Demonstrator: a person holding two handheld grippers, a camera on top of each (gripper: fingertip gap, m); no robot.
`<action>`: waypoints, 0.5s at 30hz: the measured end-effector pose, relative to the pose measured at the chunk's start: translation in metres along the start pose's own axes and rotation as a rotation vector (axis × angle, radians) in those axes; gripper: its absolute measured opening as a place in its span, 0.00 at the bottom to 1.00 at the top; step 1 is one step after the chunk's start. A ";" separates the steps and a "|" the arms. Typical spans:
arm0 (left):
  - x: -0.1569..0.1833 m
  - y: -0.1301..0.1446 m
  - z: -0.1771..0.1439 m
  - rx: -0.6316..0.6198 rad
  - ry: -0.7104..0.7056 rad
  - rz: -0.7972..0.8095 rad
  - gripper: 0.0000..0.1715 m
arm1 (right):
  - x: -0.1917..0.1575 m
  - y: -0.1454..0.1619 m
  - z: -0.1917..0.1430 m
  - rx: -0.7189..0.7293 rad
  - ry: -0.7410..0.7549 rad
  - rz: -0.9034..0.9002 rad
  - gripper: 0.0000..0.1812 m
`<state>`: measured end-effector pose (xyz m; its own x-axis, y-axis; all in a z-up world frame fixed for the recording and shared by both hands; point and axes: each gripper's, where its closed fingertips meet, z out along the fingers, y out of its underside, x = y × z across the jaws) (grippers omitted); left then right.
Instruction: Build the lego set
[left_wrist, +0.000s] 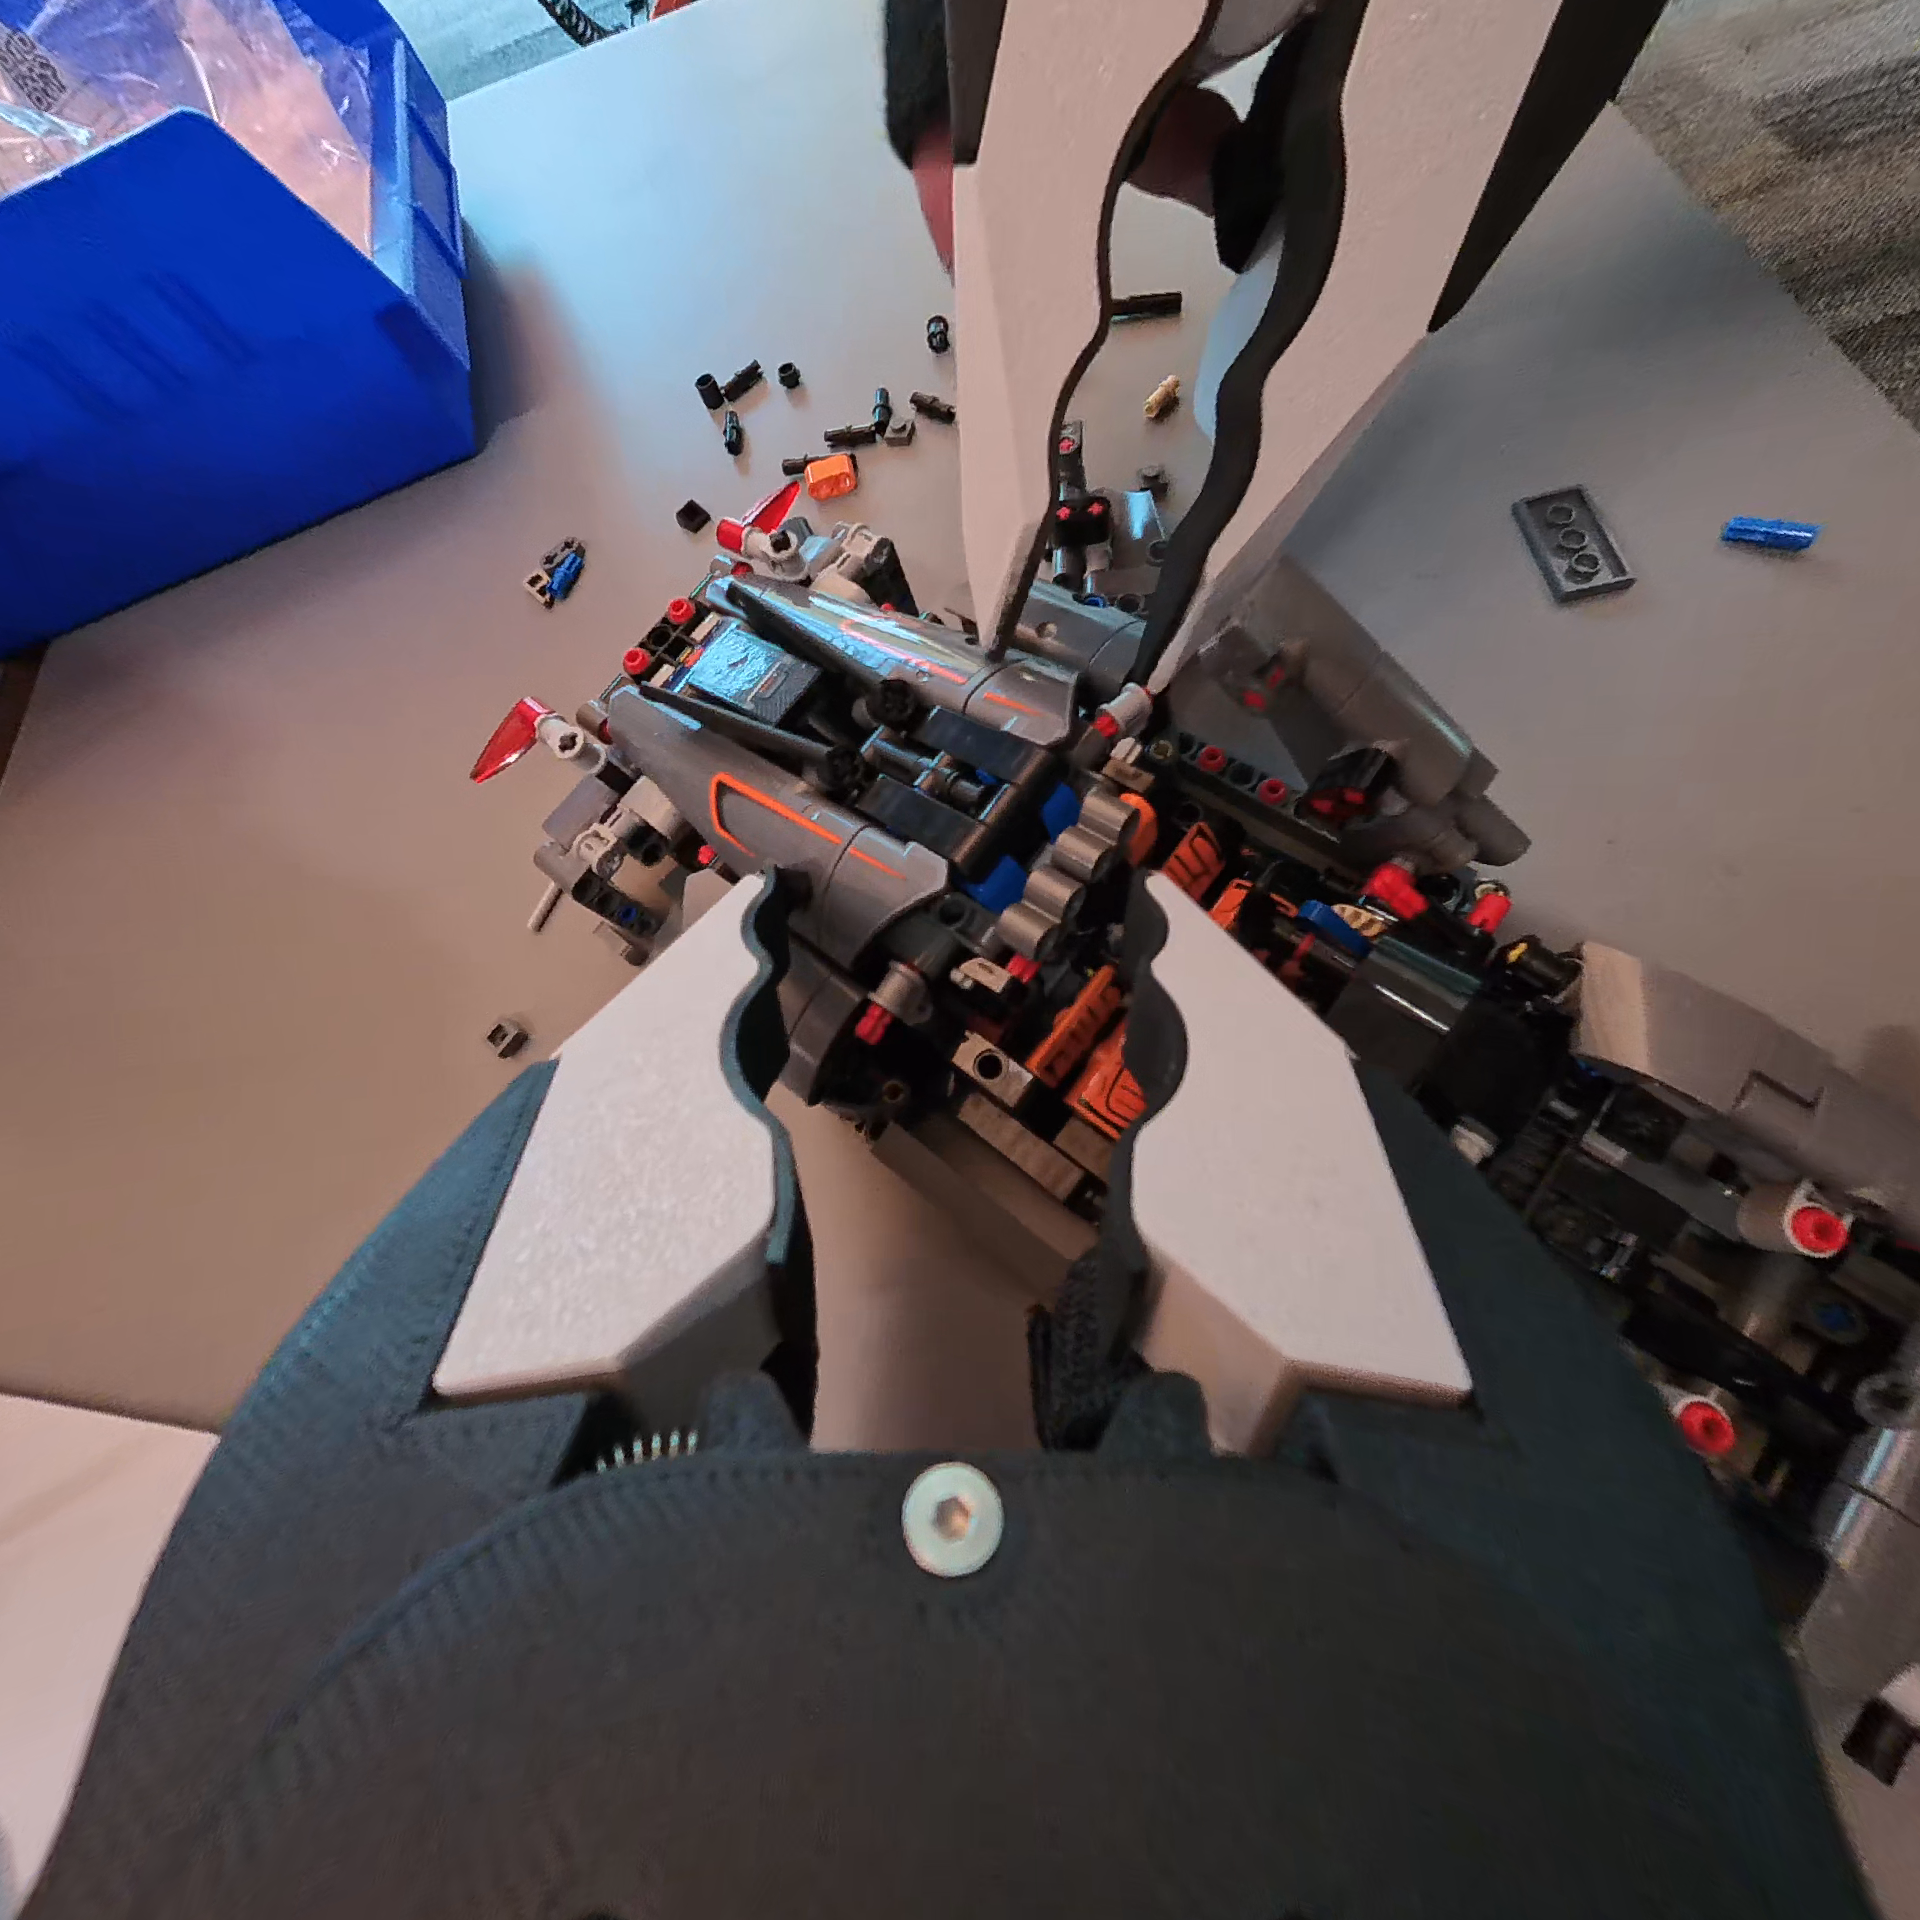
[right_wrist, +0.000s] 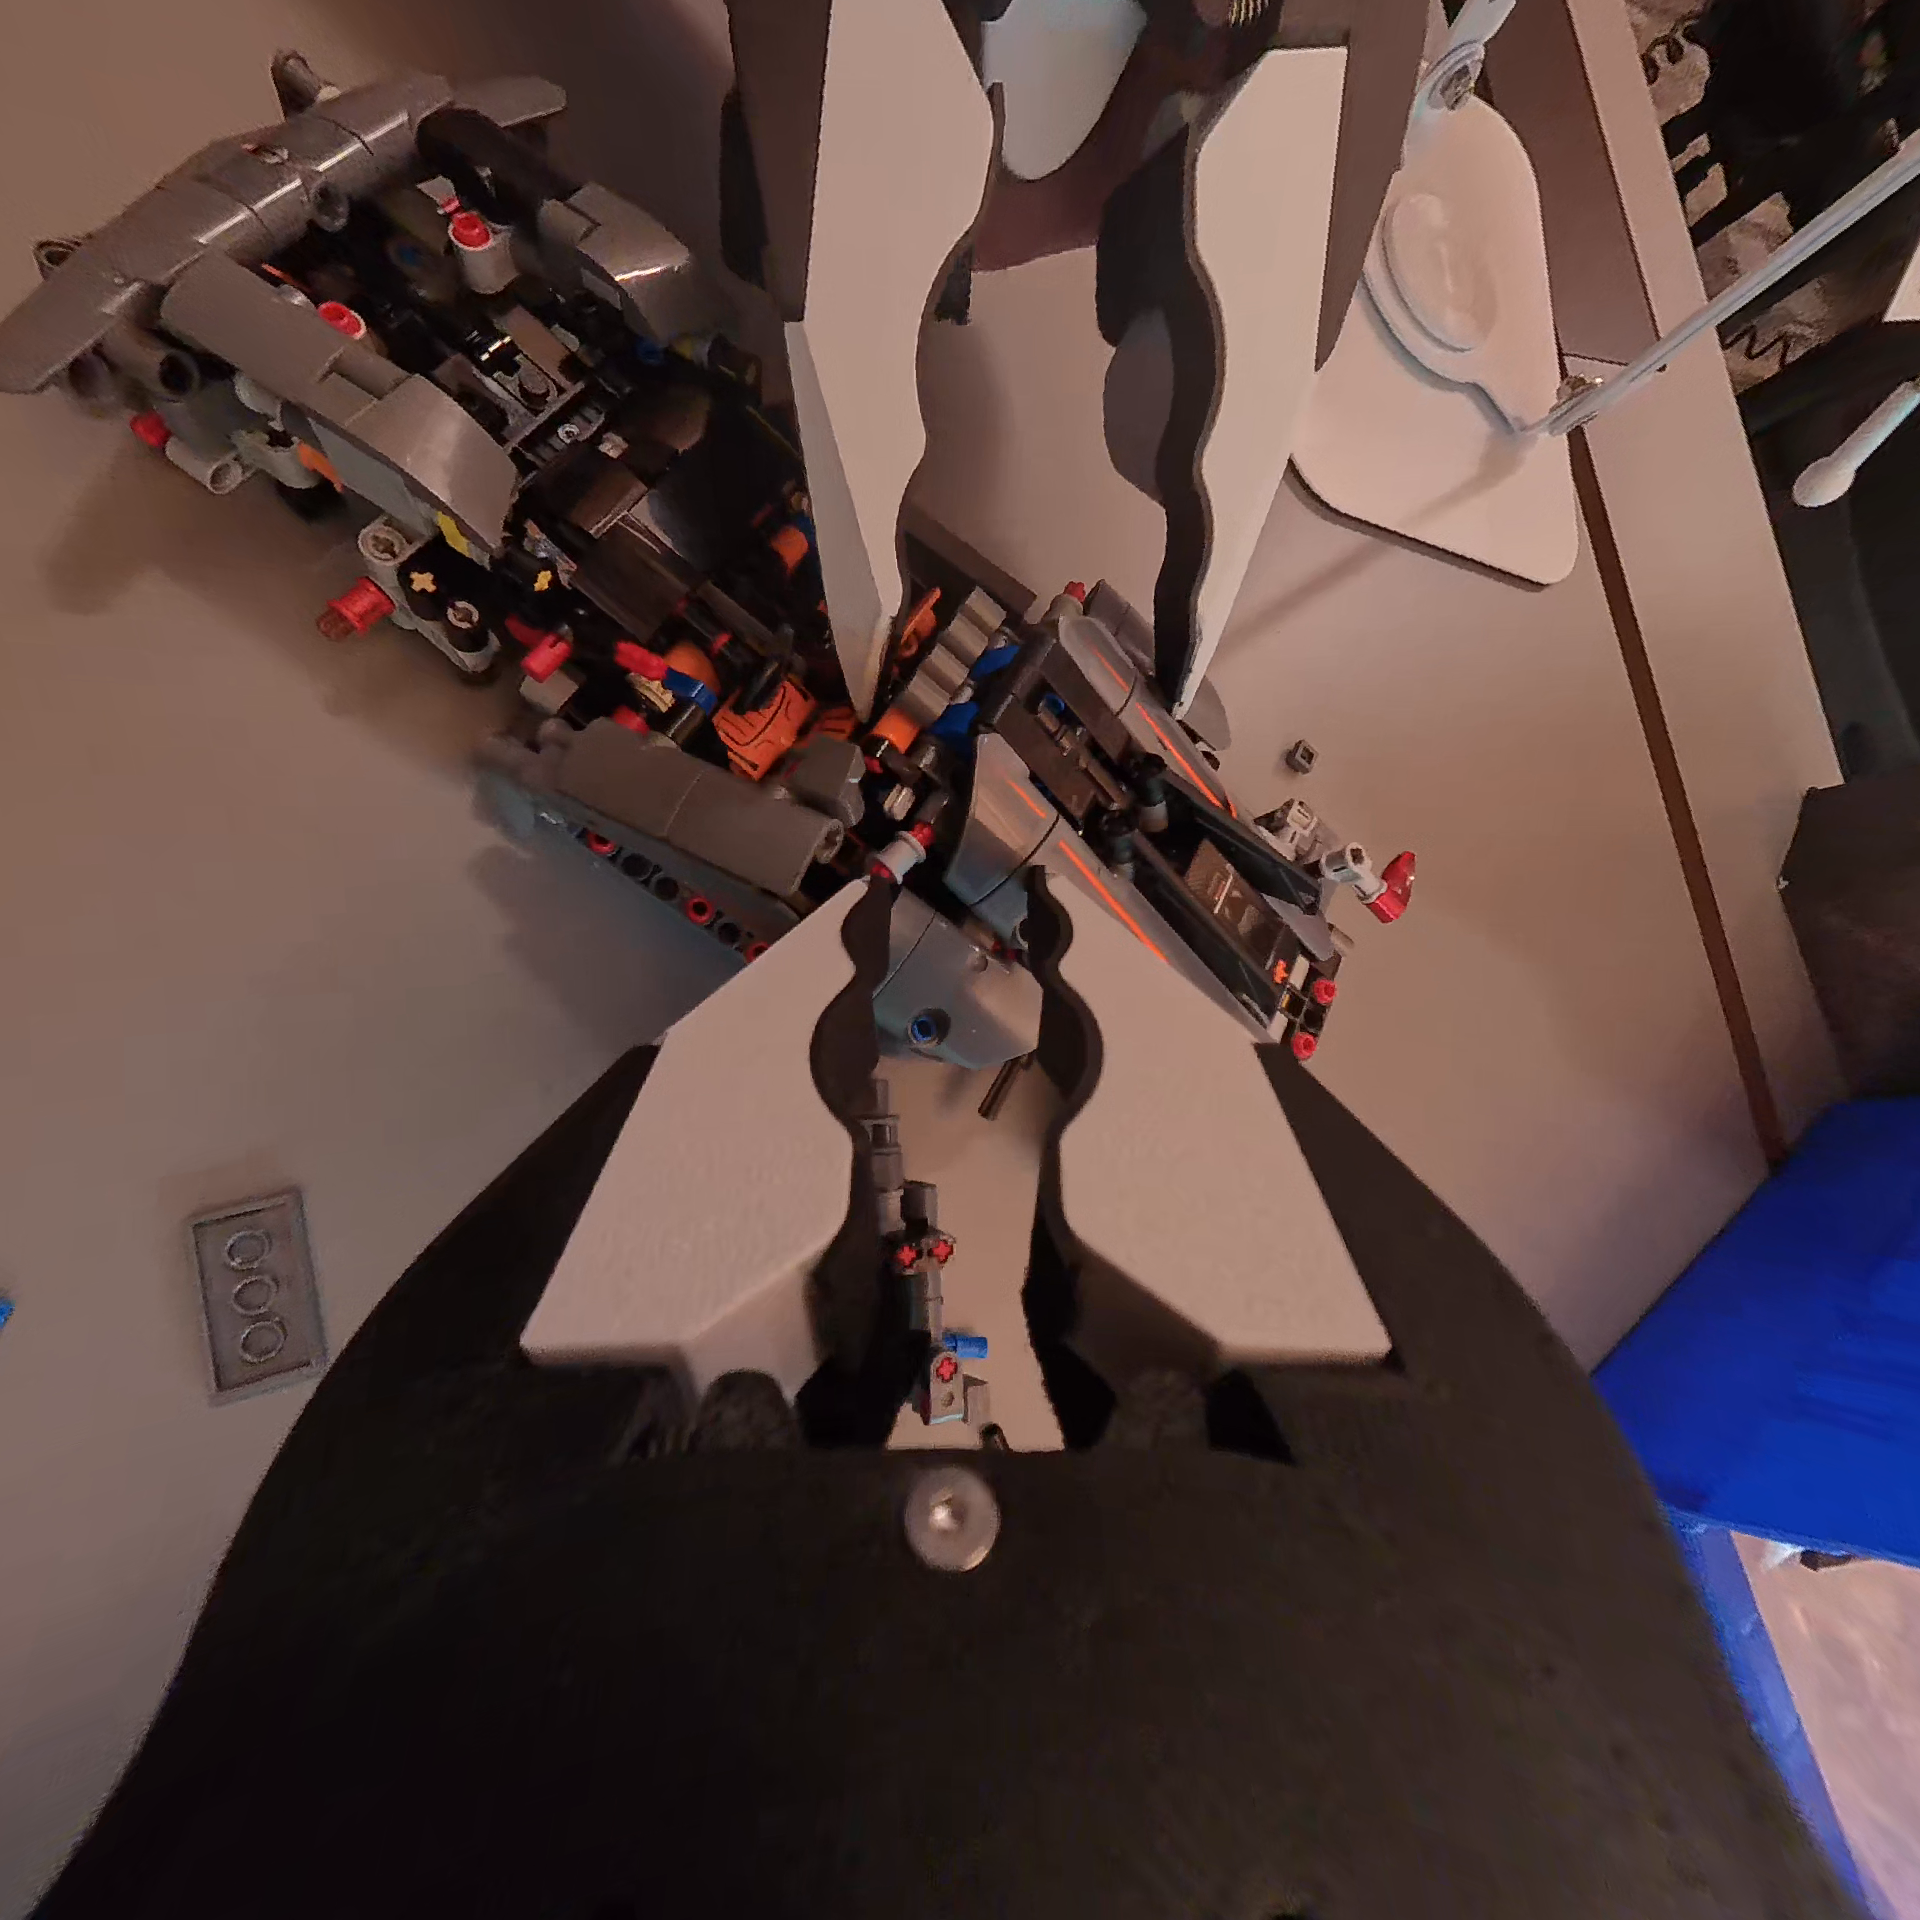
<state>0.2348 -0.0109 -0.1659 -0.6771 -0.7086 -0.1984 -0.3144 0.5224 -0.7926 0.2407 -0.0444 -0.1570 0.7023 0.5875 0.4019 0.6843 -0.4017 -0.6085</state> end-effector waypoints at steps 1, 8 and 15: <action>0.000 0.000 0.000 0.004 -0.004 0.000 0.37 | 0.000 0.000 0.000 0.005 0.004 0.008 0.13; 0.000 0.000 0.001 0.024 -0.017 -0.016 0.37 | -0.001 0.000 0.001 0.027 0.012 0.068 0.12; -0.002 0.001 -0.001 0.027 -0.036 -0.025 0.37 | 0.001 0.000 0.001 0.044 0.010 0.092 0.12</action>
<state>0.2354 -0.0087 -0.1654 -0.6448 -0.7380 -0.1991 -0.3125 0.4922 -0.8125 0.2413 -0.0426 -0.1574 0.7637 0.5424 0.3501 0.6081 -0.4223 -0.6722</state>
